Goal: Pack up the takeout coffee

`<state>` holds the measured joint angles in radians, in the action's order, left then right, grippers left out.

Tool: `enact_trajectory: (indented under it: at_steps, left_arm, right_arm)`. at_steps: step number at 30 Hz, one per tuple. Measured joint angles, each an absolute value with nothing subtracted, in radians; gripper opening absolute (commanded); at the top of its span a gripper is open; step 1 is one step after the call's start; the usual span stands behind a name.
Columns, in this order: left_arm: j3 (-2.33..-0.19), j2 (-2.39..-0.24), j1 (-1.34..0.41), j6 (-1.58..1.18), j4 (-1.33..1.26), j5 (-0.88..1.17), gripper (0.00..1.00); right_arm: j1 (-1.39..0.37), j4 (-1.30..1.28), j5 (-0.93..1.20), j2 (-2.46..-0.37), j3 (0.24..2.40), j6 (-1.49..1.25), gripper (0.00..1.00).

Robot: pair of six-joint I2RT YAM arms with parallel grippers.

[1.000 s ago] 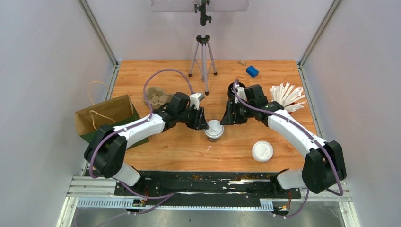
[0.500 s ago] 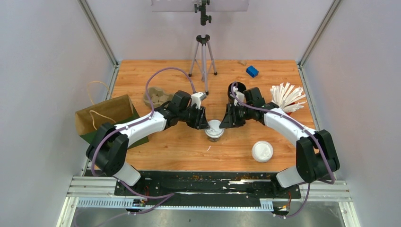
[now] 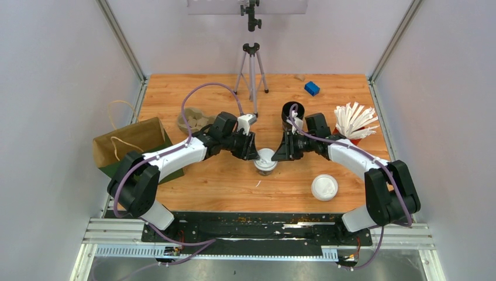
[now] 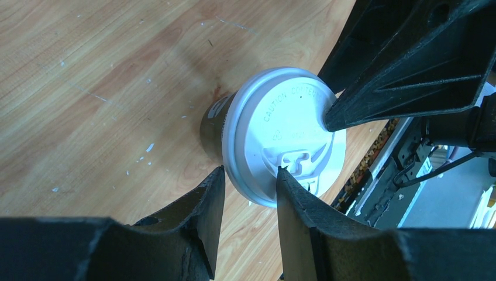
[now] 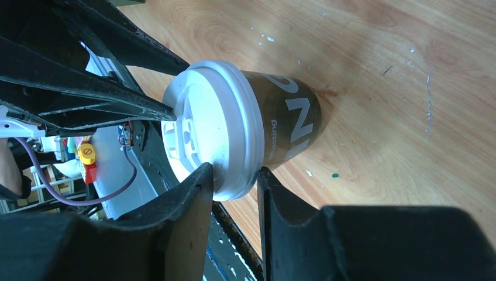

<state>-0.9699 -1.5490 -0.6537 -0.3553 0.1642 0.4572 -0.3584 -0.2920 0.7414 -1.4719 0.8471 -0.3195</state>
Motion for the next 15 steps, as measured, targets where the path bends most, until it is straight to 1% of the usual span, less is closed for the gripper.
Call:
enact_trajectory:
  at_steps: [15]
  left_arm:
    - [-0.969,-1.555,-0.655,-0.354,0.157,0.455,0.45]
  right_arm:
    - [-0.326,-0.095,0.827,-1.472,0.733,-0.355,0.31]
